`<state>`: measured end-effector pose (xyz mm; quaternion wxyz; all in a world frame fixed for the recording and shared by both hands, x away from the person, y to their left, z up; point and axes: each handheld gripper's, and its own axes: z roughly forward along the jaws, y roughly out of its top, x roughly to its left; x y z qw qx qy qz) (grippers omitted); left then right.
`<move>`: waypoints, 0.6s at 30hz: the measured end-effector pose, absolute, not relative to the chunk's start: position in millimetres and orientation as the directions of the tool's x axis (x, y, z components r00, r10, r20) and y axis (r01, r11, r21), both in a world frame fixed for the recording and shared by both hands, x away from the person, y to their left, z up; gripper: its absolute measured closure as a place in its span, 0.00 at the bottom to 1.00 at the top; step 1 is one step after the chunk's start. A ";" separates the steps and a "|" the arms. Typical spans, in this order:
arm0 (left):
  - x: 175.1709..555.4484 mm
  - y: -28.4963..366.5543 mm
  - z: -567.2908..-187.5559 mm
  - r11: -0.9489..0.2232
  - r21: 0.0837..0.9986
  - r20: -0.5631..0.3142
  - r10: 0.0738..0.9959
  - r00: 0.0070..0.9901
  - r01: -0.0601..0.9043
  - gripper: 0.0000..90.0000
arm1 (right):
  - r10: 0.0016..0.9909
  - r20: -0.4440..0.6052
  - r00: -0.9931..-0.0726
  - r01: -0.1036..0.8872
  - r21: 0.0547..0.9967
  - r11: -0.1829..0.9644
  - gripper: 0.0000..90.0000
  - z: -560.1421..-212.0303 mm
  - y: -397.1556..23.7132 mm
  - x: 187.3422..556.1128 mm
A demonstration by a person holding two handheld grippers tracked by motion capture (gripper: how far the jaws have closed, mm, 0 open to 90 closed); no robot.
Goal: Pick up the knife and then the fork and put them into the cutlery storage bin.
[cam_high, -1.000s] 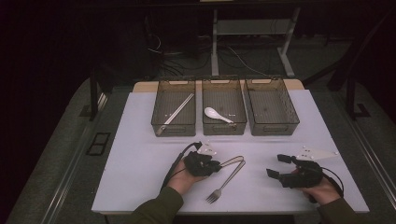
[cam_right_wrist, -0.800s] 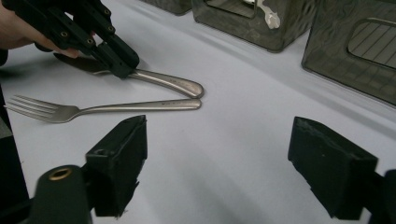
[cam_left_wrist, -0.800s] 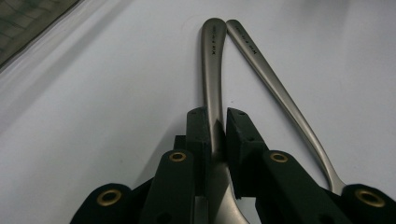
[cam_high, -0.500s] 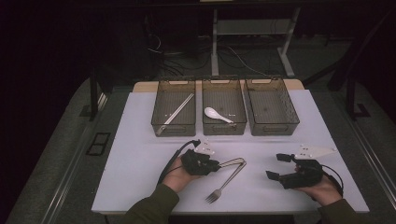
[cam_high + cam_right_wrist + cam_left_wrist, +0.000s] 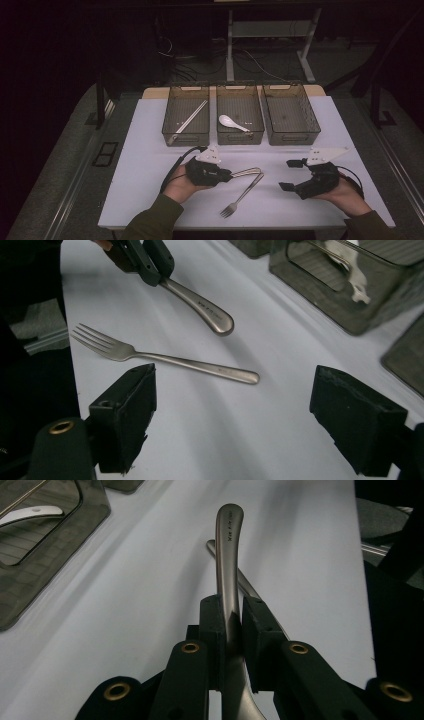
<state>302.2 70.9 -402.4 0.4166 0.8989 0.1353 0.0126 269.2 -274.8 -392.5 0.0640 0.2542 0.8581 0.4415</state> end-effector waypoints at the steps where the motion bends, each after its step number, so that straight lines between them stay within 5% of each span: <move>1: 301.6 71.5 -401.4 -0.616 0.754 -0.091 0.248 0.964 0.230 0.88 | 0.484 0.109 -0.868 0.373 0.787 0.491 0.21 -391.0 -271.6 270.8; 18: 285.3 61.2 -393.7 -0.648 0.747 -0.065 0.147 0.987 0.146 0.88 | 0.292 0.061 -0.955 0.243 0.728 0.642 0.28 -375.9 -211.3 287.8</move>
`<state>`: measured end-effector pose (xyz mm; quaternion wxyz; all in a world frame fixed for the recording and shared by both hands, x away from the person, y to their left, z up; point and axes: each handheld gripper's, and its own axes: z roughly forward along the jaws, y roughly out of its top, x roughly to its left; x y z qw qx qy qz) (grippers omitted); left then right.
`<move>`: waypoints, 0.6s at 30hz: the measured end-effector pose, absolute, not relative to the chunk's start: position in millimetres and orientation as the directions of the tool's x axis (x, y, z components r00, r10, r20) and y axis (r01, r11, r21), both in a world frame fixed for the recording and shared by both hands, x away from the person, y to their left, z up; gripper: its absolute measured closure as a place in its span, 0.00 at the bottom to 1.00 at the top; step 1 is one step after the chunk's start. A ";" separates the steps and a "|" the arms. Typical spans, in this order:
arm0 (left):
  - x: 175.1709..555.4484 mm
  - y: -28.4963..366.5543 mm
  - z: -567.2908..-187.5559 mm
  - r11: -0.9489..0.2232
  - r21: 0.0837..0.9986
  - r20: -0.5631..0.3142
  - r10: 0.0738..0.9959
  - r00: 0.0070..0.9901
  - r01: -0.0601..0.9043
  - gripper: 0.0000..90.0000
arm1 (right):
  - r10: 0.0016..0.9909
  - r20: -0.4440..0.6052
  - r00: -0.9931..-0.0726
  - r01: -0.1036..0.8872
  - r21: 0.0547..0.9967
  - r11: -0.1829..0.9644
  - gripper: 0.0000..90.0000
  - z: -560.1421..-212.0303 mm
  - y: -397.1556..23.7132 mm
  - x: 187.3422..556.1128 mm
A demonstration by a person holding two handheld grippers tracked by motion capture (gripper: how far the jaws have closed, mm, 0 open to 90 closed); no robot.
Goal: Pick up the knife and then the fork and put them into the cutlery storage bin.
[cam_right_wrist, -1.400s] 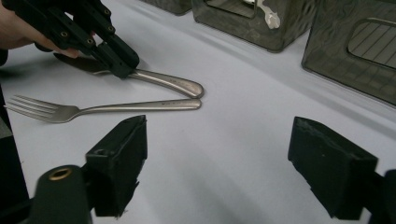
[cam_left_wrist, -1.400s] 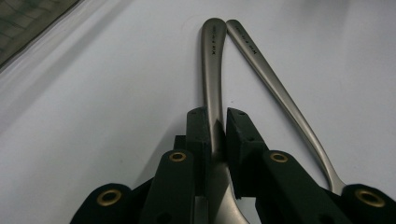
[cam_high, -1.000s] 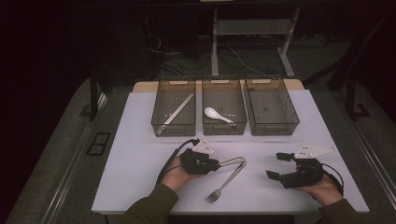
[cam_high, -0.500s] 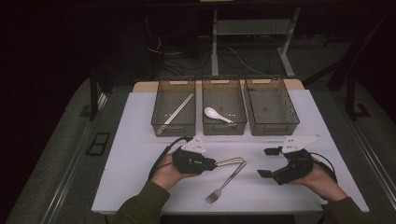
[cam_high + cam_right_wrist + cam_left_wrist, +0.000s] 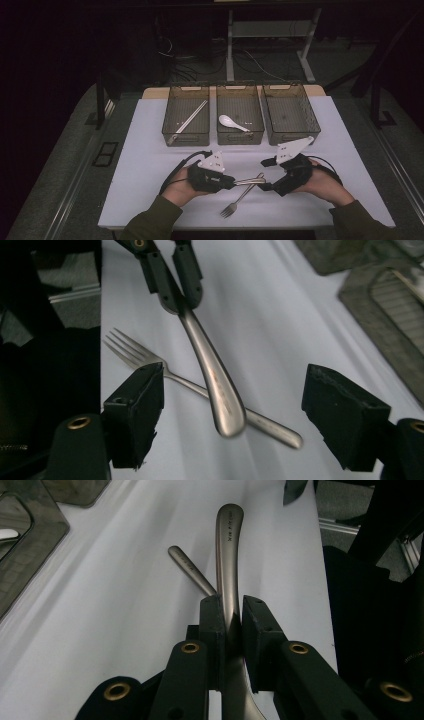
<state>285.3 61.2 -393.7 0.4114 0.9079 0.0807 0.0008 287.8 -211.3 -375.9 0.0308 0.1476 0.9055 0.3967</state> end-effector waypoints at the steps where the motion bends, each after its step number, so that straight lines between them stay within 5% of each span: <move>1: 284.7 60.6 -393.2 -0.654 0.743 -0.062 0.139 0.988 0.139 0.88 | 0.269 0.049 -0.962 0.221 0.721 0.657 0.30 -376.3 -207.7 288.8; 18: 276.3 48.5 -390.3 -0.694 0.717 -0.006 0.084 0.996 0.063 0.88 | 0.101 0.026 -0.995 0.097 0.584 0.806 0.64 -393.0 -146.9 287.5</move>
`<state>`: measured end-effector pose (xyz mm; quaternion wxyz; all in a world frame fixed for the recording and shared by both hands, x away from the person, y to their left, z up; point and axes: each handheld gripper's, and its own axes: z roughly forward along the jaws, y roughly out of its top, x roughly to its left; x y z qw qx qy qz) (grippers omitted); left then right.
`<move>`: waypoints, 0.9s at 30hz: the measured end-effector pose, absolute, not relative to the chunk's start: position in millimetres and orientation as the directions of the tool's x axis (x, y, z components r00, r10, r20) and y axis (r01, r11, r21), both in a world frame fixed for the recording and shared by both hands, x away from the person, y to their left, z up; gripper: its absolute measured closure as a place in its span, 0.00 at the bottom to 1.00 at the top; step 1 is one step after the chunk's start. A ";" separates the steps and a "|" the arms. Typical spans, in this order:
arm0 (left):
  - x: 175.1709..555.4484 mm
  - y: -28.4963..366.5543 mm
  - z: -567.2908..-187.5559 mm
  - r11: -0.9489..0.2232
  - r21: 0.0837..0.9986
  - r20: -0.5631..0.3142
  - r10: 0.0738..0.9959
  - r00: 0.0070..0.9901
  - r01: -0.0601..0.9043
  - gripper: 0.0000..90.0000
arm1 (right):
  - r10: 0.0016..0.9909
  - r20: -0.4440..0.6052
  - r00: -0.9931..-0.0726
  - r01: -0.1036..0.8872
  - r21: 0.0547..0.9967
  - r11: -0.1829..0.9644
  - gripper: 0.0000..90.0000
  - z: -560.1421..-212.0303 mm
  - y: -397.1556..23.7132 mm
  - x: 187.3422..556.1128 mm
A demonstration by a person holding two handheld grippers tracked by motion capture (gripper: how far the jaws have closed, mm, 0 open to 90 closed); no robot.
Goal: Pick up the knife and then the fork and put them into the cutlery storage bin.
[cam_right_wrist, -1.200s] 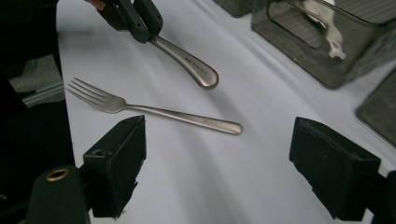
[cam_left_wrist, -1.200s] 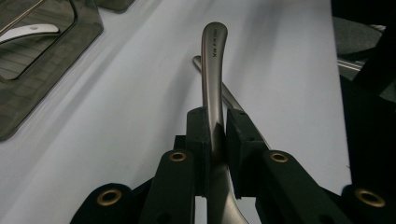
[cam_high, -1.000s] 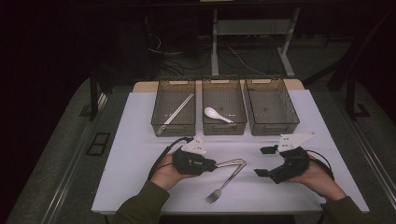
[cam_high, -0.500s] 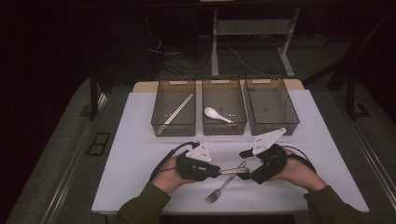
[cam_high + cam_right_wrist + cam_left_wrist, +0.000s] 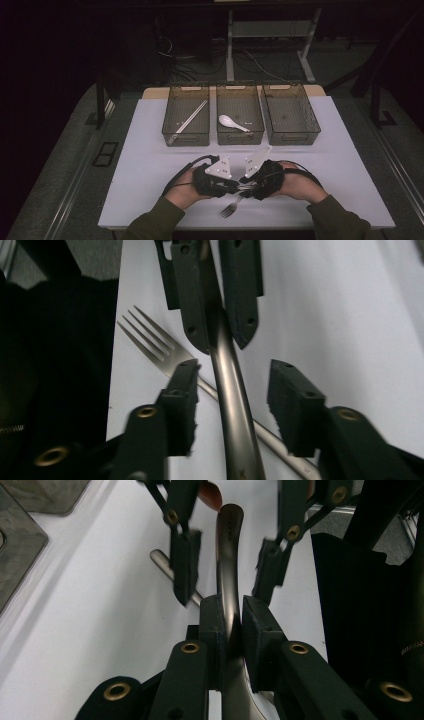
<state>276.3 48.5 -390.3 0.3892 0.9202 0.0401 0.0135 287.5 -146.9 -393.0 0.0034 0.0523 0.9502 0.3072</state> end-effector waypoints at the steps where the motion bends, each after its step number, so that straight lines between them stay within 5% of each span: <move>1: 275.8 48.3 -390.3 -0.694 0.717 -0.005 0.085 0.996 0.063 0.88 | 0.090 0.023 -0.996 0.086 0.578 0.812 0.67 -393.9 -145.0 287.1; 13: 274.6 45.0 -388.8 -0.700 0.713 0.013 0.056 0.998 0.030 0.89 | 0.032 -0.008 -0.999 0.023 0.520 0.854 0.88 -397.2 -136.6 279.9; 14: 275.7 48.0 -384.9 -0.653 0.757 0.001 0.046 0.999 0.029 1.00 | 0.024 -0.014 -1.000 0.013 0.517 0.856 0.92 -398.2 -135.7 279.4; 16: 274.2 50.0 -377.7 -0.659 0.751 0.006 0.073 0.997 0.044 1.00 | 0.009 -0.072 -0.997 -0.027 0.479 0.877 0.93 -403.7 -133.1 279.6; 27: 281.4 67.2 -377.3 -0.615 0.784 -0.010 0.121 0.993 0.083 1.00 | 0.064 -0.036 -0.997 0.035 0.534 0.845 0.93 -406.1 -141.1 291.2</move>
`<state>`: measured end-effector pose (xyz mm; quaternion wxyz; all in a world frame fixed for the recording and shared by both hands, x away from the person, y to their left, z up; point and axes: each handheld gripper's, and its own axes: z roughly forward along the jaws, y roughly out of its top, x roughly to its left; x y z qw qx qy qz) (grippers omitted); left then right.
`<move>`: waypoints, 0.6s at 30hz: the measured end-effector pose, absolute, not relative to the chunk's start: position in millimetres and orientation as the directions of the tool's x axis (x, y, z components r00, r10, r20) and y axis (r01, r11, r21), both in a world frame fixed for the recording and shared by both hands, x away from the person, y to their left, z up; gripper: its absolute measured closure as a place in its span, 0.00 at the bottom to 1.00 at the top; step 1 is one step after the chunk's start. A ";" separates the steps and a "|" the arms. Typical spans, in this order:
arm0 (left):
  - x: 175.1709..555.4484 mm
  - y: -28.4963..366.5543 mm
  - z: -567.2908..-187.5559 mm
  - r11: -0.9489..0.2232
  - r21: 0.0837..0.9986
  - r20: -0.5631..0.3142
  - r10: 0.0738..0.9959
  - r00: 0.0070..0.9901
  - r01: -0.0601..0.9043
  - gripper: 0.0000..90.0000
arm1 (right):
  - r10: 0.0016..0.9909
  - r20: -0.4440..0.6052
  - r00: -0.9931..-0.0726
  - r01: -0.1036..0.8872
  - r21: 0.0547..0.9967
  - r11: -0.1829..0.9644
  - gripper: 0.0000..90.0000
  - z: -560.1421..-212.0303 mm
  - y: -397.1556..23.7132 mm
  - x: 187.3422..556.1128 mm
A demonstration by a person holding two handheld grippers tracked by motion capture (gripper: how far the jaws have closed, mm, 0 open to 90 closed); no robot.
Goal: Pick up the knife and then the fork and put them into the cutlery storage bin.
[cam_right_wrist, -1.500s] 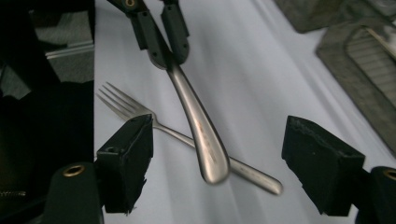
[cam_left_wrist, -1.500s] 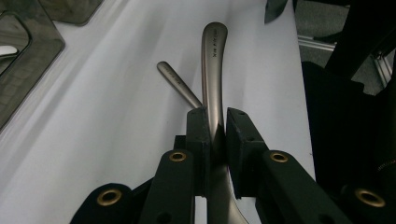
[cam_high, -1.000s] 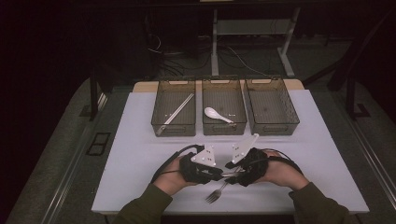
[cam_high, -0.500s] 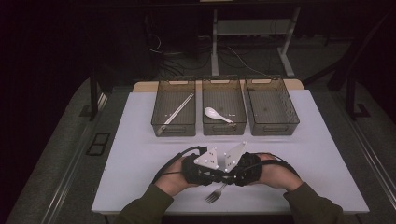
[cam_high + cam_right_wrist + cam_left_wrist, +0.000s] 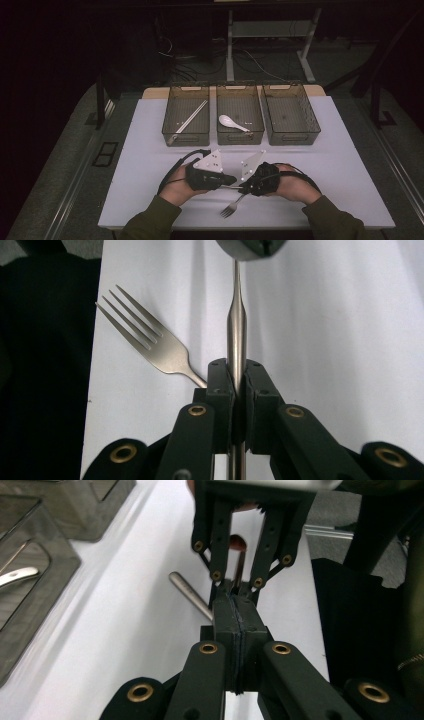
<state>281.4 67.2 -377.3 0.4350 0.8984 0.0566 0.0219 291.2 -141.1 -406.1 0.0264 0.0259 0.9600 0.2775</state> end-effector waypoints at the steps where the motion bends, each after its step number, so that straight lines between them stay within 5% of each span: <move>1: 282.3 69.0 -378.0 -0.613 0.785 -0.014 0.125 0.992 0.088 1.00 | 0.064 -0.036 -0.997 0.034 0.543 0.839 0.93 -406.1 -142.4 291.9; 18: 281.6 97.5 -384.2 -0.561 0.810 -0.047 0.229 0.972 0.172 0.99 | 0.181 0.019 -0.983 0.156 0.600 0.785 0.93 -398.3 -179.9 299.8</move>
